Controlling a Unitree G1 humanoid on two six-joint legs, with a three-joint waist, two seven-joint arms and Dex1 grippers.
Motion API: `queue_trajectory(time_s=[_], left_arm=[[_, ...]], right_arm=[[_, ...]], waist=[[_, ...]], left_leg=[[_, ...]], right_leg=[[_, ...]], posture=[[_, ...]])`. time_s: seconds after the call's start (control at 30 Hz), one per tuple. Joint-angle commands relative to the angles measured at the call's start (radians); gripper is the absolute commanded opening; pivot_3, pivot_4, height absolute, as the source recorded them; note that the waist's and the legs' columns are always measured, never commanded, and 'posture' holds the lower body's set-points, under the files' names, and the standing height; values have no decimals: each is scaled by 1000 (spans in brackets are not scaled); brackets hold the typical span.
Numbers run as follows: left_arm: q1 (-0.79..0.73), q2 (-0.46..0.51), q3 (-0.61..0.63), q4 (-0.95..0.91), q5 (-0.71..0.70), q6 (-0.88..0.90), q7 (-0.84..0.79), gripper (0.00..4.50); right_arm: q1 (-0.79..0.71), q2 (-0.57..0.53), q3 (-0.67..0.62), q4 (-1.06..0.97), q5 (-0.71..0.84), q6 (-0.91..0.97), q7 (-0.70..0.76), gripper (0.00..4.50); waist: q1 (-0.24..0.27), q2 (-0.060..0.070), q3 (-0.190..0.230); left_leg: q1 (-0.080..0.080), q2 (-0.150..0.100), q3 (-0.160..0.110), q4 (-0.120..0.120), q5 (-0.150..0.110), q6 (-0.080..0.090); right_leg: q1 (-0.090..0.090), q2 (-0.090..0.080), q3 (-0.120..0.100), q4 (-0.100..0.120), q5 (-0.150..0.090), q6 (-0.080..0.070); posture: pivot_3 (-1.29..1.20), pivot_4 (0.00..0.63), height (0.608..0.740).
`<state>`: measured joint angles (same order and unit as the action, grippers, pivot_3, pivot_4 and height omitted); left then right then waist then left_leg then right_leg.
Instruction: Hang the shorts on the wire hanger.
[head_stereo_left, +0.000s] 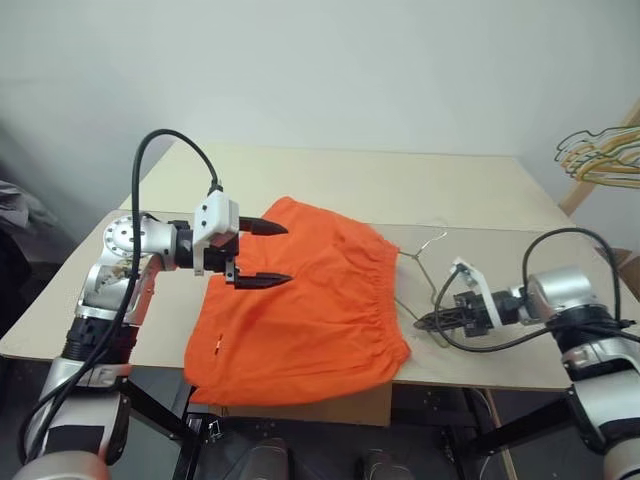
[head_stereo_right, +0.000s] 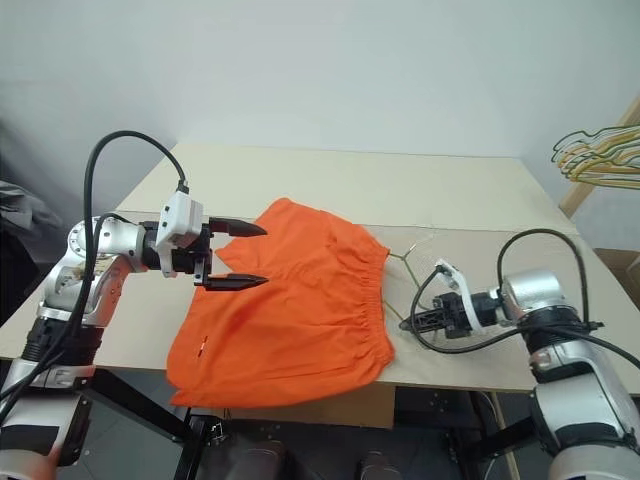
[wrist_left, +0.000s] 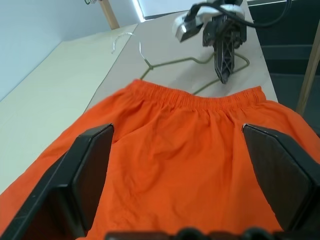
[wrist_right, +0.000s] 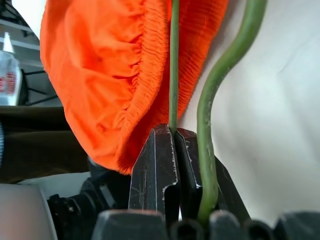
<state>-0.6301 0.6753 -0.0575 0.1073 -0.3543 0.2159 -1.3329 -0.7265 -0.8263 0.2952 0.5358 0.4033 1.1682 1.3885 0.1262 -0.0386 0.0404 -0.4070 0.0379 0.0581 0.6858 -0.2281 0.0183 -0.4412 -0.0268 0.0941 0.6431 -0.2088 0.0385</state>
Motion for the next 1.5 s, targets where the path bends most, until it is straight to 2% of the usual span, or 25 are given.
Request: queue_trajectory(time_s=[0.03, 0.23, 0.5, 0.6, 0.9, 1.13, 1.4, 1.5], left_arm=[[-41, -11, 5, 5, 3, -33, 7, 4446], [-59, -32, -4, 34, 8, -54, 1, 4446], [-87, -46, -13, 69, 18, -69, -14, 4446], [-101, -51, -15, 85, 23, -77, -20, 4446], [-93, -35, -7, 79, 18, -80, -23, 4446], [-91, -31, -6, 68, 15, -72, -13, 4446], [-91, -32, -9, 64, 13, -69, -11, 4446], [-86, -29, -7, 58, 10, -66, -13, 4446]], right_arm=[[23, -43, -32, -59, 20, 22, 9, 0], [73, -36, -67, -100, 39, 56, -52, 0], [17, -29, -109, -91, 38, 37, -84, 0], [-19, -12, -88, -85, 38, 46, -66, 0], [-3, 15, 10, -91, 15, 22, -18, 0], [-57, 56, 27, -17, -14, -3, -27, 0], [-137, 136, 31, 172, -109, -60, -117, 0], [-142, 130, 26, 171, -112, -77, -80, 0]], waist=[[-1, 0, 0], [-6, 0, 0], [-20, 0, 0], [-29, 0, 0], [-31, 0, 0], [-30, 0, 0], [-31, 1, 0], [-30, 1, 0]], left_leg=[[0, 0, 0, 0, 0, 0], [0, 0, 0, 0, 0, 0], [1, 0, 0, 0, 0, 0], [1, 0, 0, 0, 0, 0], [0, 0, 0, 0, 0, 0], [1, 0, 0, 0, 0, 0], [1, 0, 0, 0, 0, 0], [0, 0, 0, 0, 0, 0]], right_leg=[[0, 0, 0, 0, 0, 0], [0, 0, 0, 0, 0, -1], [0, 0, 1, 0, 0, -1], [0, 0, 1, 0, 0, 0], [0, 0, 1, 0, 0, 0], [0, 0, 1, 1, 0, 0], [0, 0, 1, 0, 0, 0], [0, 0, 1, 0, 0, 0]], posture=[[217, 0, 740], [217, 0, 740], [163, 0, 740], [166, 0, 740], [193, 0, 740], [199, 0, 740], [198, 0, 740], [201, 0, 740]])
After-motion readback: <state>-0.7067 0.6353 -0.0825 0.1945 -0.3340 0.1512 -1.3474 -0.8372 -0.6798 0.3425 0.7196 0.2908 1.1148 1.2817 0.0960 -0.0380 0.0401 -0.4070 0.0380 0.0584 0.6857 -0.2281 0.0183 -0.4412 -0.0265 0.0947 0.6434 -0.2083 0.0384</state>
